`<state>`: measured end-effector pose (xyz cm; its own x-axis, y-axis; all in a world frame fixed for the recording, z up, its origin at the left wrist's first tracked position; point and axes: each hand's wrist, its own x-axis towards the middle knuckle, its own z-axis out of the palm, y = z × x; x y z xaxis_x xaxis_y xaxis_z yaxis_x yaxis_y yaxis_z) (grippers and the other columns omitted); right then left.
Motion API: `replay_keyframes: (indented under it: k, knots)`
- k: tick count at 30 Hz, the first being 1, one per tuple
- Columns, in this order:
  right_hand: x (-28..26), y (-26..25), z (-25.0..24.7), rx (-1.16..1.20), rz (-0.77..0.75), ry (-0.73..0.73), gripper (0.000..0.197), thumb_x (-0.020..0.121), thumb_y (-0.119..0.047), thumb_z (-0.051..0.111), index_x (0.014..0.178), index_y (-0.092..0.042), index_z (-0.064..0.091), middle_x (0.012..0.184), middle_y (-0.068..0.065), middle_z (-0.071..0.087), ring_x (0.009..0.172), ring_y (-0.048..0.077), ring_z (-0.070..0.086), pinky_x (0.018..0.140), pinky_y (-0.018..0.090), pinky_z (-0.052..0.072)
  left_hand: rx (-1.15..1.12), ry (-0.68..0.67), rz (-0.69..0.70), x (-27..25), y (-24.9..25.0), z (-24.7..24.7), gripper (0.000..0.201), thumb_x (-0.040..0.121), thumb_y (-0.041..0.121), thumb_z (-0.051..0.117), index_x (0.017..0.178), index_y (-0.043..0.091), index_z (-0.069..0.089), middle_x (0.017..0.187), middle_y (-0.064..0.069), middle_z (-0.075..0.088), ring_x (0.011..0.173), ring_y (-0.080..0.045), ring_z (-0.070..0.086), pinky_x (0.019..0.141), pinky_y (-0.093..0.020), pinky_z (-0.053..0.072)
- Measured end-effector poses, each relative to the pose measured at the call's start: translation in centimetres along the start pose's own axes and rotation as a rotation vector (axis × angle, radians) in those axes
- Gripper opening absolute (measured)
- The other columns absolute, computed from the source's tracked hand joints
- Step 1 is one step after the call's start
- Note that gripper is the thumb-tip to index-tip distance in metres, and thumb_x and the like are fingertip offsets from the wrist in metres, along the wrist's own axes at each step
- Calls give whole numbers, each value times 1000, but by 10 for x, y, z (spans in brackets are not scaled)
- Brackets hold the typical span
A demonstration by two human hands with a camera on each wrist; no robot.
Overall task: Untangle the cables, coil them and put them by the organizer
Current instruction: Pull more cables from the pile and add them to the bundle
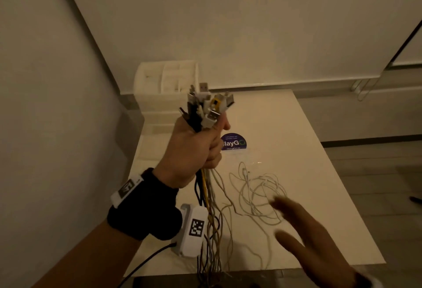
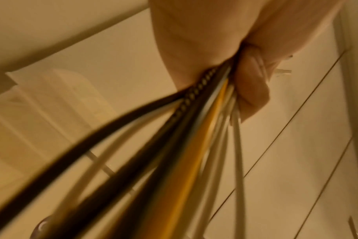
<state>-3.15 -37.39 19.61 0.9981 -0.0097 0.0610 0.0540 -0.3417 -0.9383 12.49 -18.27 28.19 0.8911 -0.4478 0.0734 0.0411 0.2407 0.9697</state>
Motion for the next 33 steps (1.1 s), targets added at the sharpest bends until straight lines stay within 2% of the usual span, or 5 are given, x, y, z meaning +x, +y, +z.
replay_keyframes:
  k: [8,14,23,27,33]
  knots:
    - [116,-63,68,298,27,-576,17,80,6,64,95,-3,64,93,17,68,88,28,67,85,42,55,-5,34,56,-23,-3,-5,22,88,28,57,72,14,53,46,2,28,38,-13,24,39,-21,26]
    - [96,-14,112,227,54,-553,43,86,-33,68,48,-28,50,45,-8,49,44,15,45,55,32,42,8,-11,56,-32,-5,-5,33,95,14,51,66,24,64,46,4,32,39,-10,24,42,-29,17]
    - [81,49,113,72,103,-649,32,78,-47,65,53,-27,62,52,-8,60,52,3,55,60,17,45,16,-41,89,-26,-3,3,27,91,16,47,67,22,60,46,6,30,38,-12,19,41,-25,16]
    - [76,84,114,37,220,-774,59,78,-50,70,81,8,66,79,25,69,73,21,68,76,37,57,-28,-96,92,-20,3,0,23,94,21,48,73,18,57,49,3,25,38,-11,18,40,-21,18]
    - [45,130,125,-121,358,-721,72,76,-68,60,71,4,62,61,5,58,60,16,59,74,35,54,-127,-103,109,-6,8,-3,24,96,29,45,78,14,52,49,6,25,37,-6,22,40,-16,23]
